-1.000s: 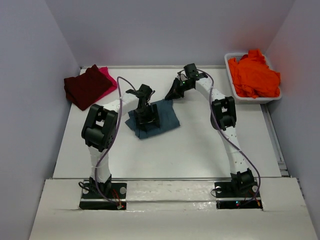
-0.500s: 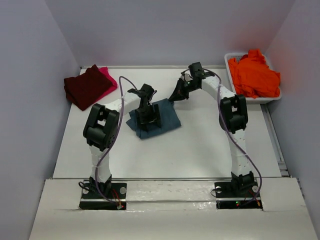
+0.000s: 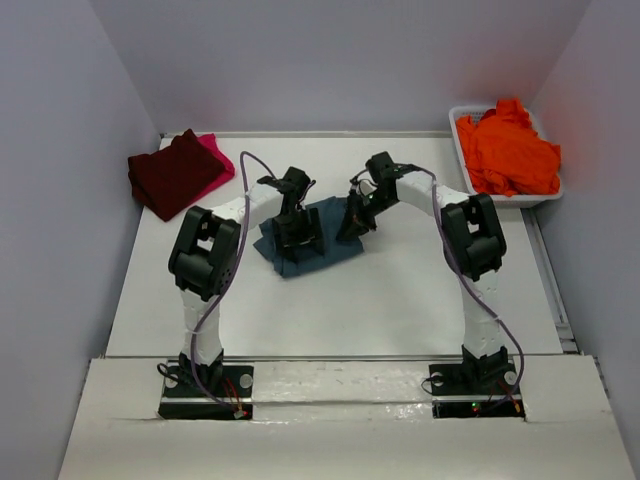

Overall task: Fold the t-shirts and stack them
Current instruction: Fold the tshirt

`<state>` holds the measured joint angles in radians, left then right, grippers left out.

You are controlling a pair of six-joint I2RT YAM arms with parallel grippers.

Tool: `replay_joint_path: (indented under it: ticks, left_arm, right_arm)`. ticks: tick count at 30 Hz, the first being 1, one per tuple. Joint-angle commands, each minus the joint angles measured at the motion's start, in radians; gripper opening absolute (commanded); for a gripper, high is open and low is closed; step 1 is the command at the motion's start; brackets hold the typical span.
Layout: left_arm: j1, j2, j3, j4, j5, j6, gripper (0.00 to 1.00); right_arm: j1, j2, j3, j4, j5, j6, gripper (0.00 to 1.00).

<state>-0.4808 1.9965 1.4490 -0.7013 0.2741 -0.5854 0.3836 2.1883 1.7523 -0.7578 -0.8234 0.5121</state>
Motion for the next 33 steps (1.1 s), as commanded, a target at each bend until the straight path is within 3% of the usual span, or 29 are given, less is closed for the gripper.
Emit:
replay_joint_path:
  ticks: [1, 10, 13, 17, 21, 33]
  left_arm:
    - [-0.012, 0.024, 0.039, 0.002, -0.001, -0.005, 0.83]
    - [-0.012, 0.015, 0.093, -0.027, -0.007, -0.008, 0.83]
    - [-0.012, 0.012, 0.145, -0.058, -0.030, -0.007, 0.83]
    - [-0.012, 0.008, 0.195, -0.093, -0.046, -0.002, 0.83]
    - [-0.012, 0.008, 0.218, -0.107, -0.058, -0.002, 0.83]
    - [0.079, 0.100, 0.252, -0.106, -0.102, 0.028, 0.83]
  right_arm:
    - [0.046, 0.004, -0.089, 0.000, -0.013, -0.044, 0.11]
    - [0.057, 0.030, -0.151, 0.041, 0.092, -0.029, 0.10]
    - [0.057, 0.031, -0.168, 0.063, 0.113, -0.021, 0.19]
    - [0.057, 0.033, -0.198, 0.087, 0.112, -0.012, 0.49]
    - [0.057, 0.027, -0.204, 0.091, 0.131, -0.009, 0.68]
    - [0.057, 0.031, -0.218, 0.087, 0.141, -0.009, 0.73]
